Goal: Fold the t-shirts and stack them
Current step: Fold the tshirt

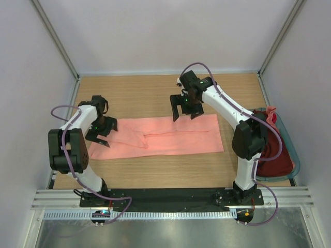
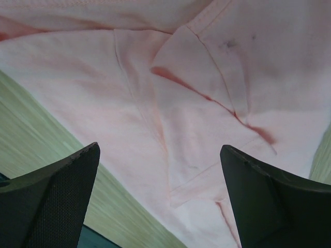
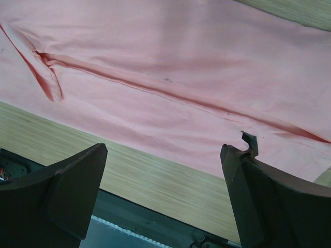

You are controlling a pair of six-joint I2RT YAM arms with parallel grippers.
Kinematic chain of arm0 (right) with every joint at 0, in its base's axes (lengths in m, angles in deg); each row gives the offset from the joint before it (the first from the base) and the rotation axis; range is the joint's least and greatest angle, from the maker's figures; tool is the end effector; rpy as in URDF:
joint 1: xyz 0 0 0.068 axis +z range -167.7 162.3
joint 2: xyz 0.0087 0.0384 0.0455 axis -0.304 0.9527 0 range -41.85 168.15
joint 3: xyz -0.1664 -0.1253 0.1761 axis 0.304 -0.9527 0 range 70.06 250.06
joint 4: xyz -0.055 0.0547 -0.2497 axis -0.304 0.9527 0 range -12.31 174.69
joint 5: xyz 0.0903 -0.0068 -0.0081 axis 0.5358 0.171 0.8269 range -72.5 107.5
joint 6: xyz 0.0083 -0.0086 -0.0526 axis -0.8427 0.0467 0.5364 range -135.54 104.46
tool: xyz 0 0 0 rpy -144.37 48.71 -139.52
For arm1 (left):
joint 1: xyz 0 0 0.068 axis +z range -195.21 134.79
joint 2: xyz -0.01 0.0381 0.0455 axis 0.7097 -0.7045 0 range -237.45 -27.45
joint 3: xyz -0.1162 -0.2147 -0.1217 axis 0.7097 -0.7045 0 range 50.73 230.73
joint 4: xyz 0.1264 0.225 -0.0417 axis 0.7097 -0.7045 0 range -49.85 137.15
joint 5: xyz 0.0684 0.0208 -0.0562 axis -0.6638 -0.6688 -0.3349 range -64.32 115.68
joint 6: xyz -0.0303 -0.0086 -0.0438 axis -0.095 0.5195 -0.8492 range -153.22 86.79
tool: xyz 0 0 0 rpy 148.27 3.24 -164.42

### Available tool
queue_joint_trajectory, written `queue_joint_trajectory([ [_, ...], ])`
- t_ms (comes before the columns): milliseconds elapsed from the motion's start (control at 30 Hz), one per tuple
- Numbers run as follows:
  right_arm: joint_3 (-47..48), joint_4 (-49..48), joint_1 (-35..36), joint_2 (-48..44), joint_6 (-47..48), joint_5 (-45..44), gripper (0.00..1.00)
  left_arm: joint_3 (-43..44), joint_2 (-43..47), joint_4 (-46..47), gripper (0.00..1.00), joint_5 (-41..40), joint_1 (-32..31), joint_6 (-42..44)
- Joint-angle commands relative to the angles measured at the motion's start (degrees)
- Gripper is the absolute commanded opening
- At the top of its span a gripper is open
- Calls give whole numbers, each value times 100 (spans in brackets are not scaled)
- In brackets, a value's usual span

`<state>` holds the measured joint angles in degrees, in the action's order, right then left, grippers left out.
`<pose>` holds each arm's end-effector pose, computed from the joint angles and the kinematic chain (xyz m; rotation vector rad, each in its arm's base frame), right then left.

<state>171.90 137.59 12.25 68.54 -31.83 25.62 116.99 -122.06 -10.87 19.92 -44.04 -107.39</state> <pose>0.3469 0.2057 0.2822 -0.3737 2.7998 0.3955 0.2920 0.0096 0.2039 -1.8558 2.3954 0.0656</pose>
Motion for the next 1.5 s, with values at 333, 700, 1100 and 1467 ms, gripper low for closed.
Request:
queue_joint_trajectory([
  [333,11,206,54,-334,171,-355,100,202,-1198,687,100,-461,-29,-415],
  [700,-542,-127,54,-308,697,-662,100,4229,-3712,-261,97,-1138,-29,2446],
  [1100,-664,-417,133,229,1392,-786,100,6137,-4104,202,100,-1692,-319,4614],
  [1467,-701,-620,151,808,1427,-1242,100,4519,-1940,19,100,-866,-310,3928],
])
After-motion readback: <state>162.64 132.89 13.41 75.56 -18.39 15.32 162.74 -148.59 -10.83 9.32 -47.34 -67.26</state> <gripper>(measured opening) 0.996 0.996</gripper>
